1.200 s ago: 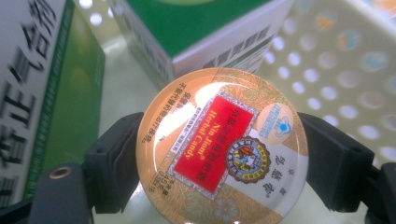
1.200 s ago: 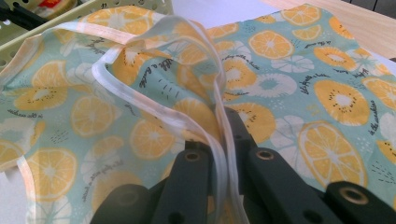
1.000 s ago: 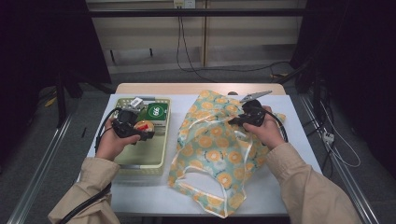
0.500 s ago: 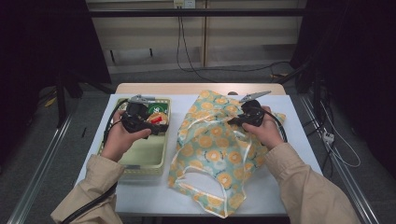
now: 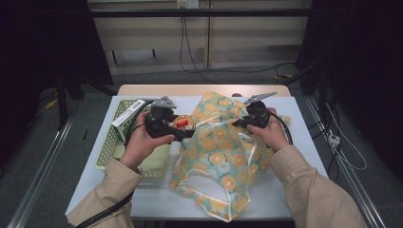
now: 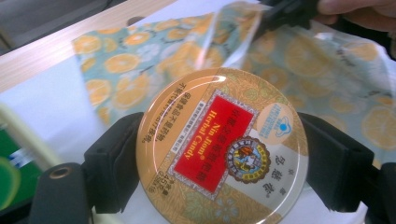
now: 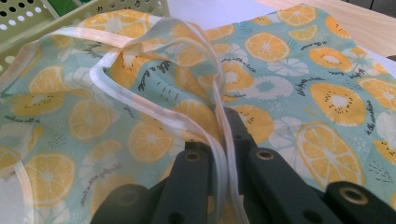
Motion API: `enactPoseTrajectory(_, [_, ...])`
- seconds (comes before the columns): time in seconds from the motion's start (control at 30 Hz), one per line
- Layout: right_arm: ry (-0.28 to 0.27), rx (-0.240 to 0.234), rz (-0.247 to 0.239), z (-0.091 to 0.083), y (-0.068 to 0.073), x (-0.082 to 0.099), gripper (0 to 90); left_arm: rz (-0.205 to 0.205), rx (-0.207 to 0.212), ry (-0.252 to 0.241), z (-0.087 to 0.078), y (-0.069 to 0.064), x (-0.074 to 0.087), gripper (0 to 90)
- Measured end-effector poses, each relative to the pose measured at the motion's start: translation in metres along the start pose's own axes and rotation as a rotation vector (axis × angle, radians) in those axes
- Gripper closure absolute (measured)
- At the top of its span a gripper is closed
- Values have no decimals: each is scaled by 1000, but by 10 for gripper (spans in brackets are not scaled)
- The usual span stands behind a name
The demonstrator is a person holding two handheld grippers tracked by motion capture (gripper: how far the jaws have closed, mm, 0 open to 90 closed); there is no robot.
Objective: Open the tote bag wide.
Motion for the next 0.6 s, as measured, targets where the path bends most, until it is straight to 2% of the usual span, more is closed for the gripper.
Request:
enactPoseTrajectory(0.23, [1,0,-3,0,0,0,889,25,40,-8,10,-19,-4,206])
enactPoseTrajectory(0.33, [-3,0,-1,1,-1,0,890,49,52,-7,14,-27,-6,206])
enactPoseTrajectory(0.6, [-7,1,-3,0,0,-2,890,66,99,-16,23,-47,-8,205])
Point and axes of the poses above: each handheld gripper's, and its own axes: z roughly forward along the jaws, x roughly out of its underside, y roughly to its left, the point moved 4 cm from there along z, roughly forward along the jaws, and after that the axes turned 14 degrees about -x, right-handed, at the moved point
